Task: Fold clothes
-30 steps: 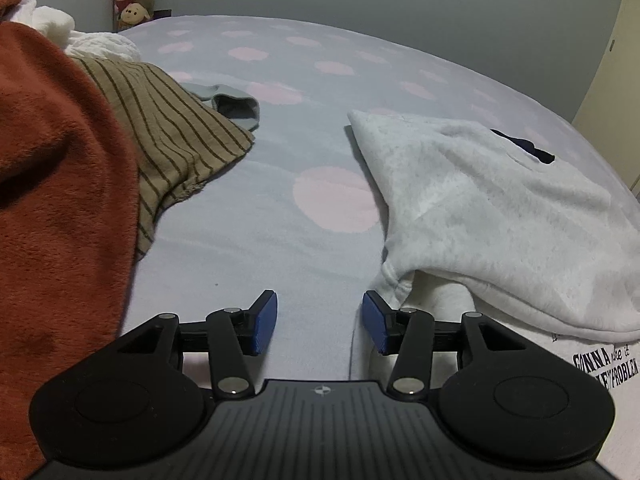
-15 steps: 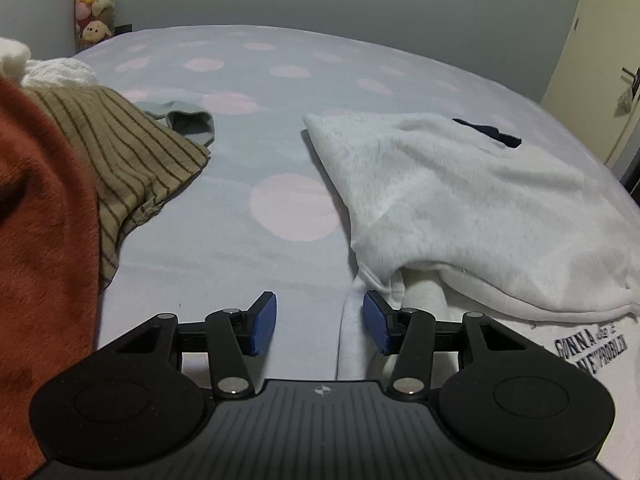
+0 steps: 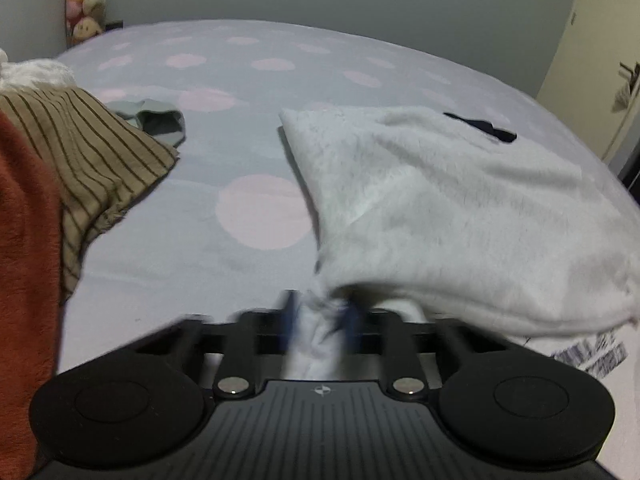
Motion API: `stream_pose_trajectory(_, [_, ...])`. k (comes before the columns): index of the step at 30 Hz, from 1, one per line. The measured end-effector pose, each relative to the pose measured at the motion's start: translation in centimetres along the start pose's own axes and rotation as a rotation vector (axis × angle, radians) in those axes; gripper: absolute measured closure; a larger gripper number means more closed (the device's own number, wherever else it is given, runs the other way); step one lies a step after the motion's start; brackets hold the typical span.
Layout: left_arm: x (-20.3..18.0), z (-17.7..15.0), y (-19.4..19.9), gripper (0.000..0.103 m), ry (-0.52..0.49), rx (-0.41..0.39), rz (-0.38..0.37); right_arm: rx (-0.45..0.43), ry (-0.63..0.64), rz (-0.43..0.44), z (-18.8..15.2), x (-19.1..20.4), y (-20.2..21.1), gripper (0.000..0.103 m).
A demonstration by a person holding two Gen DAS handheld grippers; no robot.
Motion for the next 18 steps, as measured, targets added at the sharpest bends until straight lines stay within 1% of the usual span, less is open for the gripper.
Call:
stream_pose_trajectory(1, [0.1, 0.2, 0.0, 0.095, -0.002, -0.001, 0.006, -0.01, 0.024, -0.004, 0.1, 0.5, 0.1, 0.086])
stream_pose_trajectory(3, [0.3, 0.6, 0.5, 0.096, -0.041, 0.0, 0.024, -0.059, 0.101, -0.007, 0.7, 1.9, 0.7, 0.093])
stream_pose_trajectory(4, [0.4, 0.8, 0.8, 0.096, -0.061, 0.0, 0.034, -0.083, 0.132, -0.01, 1.1, 2.4, 1.0, 0.094])
stream_pose_trajectory(8, [0.9, 1.4, 1.5, 0.096, -0.139, 0.007, 0.07, -0.15, 0.134, -0.05, 3.1, 3.1, 0.9, 0.094])
stream_pose_trajectory(10, [1.0, 1.1, 0.2, 0.095, -0.175, 0.032, 0.082, -0.16, 0.158, -0.073, 3.6, 3.1, 0.2, 0.094])
stream_pose_trajectory(11, [1.0, 0.9, -0.5, 0.095, -0.175, 0.045, 0.083, -0.163, 0.169, -0.084, 4.1, 2.8, 0.0, 0.094])
stream_pose_trajectory(13, [1.1, 0.5, -1.7, 0.095, -0.127, 0.07, 0.073, -0.149, 0.188, -0.096, 6.5, -0.6, 0.5, 0.093])
stream_pose_trajectory(14, [1.0, 0.5, -1.7, 0.095, -0.117, 0.064, 0.075, -0.135, 0.202, -0.088, 6.3, -1.7, 1.3, 0.092])
stream_pose_trajectory(15, [1.0, 0.4, -1.6, 0.095, -0.113, 0.062, 0.073, -0.121, 0.216, -0.081, 6.1, -2.8, 2.0, 0.088])
stream_pose_trajectory(16, [1.0, 0.4, -1.4, 0.093, -0.108, 0.061, 0.067, -0.106, 0.23, -0.073, 5.9, -3.8, 2.7, 0.078])
stream_pose_trajectory(17, [1.2, 0.3, -1.1, 0.088, -0.096, 0.06, 0.057, -0.089, 0.247, -0.066, 5.8, -3.8, 3.1, 0.072])
stream_pose_trajectory(18, [1.5, 0.3, -0.8, 0.083, -0.07, 0.061, 0.043, -0.072, 0.263, -0.06, 5.7, -3.9, 3.6, 0.059])
Point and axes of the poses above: each gripper's, at about its wrist camera, not at the fingertips, and y roughly against the way its jaws point, x to its left, z to its top, the point moved 3 cm from there along -y, roughly the way its jaws point, and after that the axes turned 15 degrees about -y, right-handed, at the moved point
